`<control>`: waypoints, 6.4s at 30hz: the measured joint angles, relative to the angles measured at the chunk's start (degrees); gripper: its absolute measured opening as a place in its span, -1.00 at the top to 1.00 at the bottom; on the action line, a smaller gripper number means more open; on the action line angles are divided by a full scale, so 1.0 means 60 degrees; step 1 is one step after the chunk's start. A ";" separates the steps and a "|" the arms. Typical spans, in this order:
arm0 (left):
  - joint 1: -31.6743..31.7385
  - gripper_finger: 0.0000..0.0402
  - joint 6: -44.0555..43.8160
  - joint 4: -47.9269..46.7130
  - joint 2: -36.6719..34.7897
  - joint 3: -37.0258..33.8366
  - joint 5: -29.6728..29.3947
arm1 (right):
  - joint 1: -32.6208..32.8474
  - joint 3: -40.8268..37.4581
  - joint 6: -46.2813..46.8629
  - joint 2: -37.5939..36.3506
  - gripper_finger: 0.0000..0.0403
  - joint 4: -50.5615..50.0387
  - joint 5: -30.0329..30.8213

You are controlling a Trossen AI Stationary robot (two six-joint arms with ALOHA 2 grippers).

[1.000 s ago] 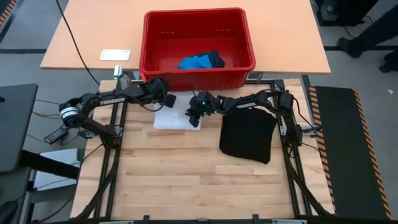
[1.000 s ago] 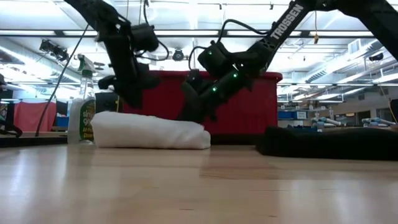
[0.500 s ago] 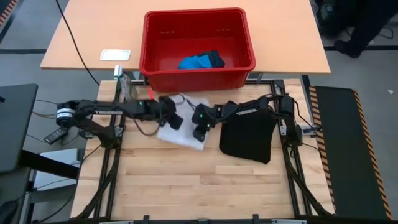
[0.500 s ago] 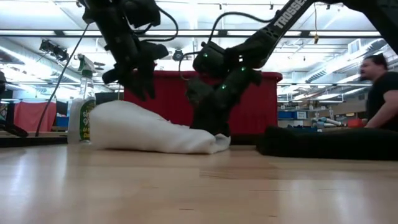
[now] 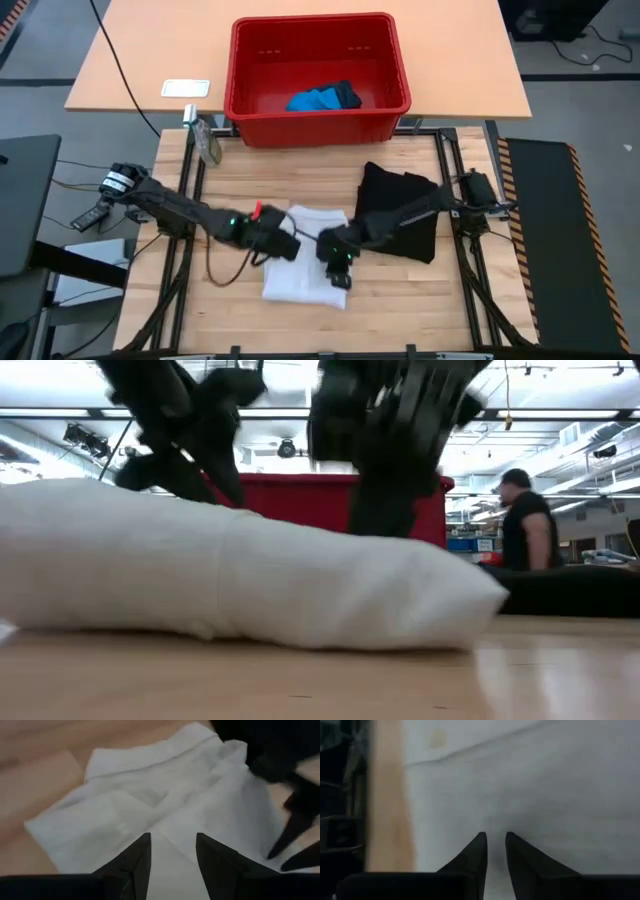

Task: Fold laundry
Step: Fold the white polo shirt on the table, then stack the white polo shirt on top of the black shirt

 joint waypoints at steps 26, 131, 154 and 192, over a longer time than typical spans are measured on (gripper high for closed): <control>-0.2996 -0.18 0.4409 -0.0713 0.4776 0.6144 -0.0346 | 0.3022 0.0017 0.4478 -0.1883 0.61 -0.2266 0.5628; 0.0787 0.86 1.1561 -0.3509 0.2663 0.8171 0.4544 | 0.1501 0.2510 -0.2010 -0.3226 0.02 -0.5508 0.5155; 0.2881 0.87 0.9893 -0.0856 0.5660 1.1899 0.8456 | 0.1913 0.2506 0.6037 -0.7169 0.85 -0.9207 0.3177; 0.6702 -0.04 1.0169 0.1119 0.8865 1.2780 1.0989 | -0.2998 -0.5636 0.5532 -1.1364 0.85 -0.6204 0.3475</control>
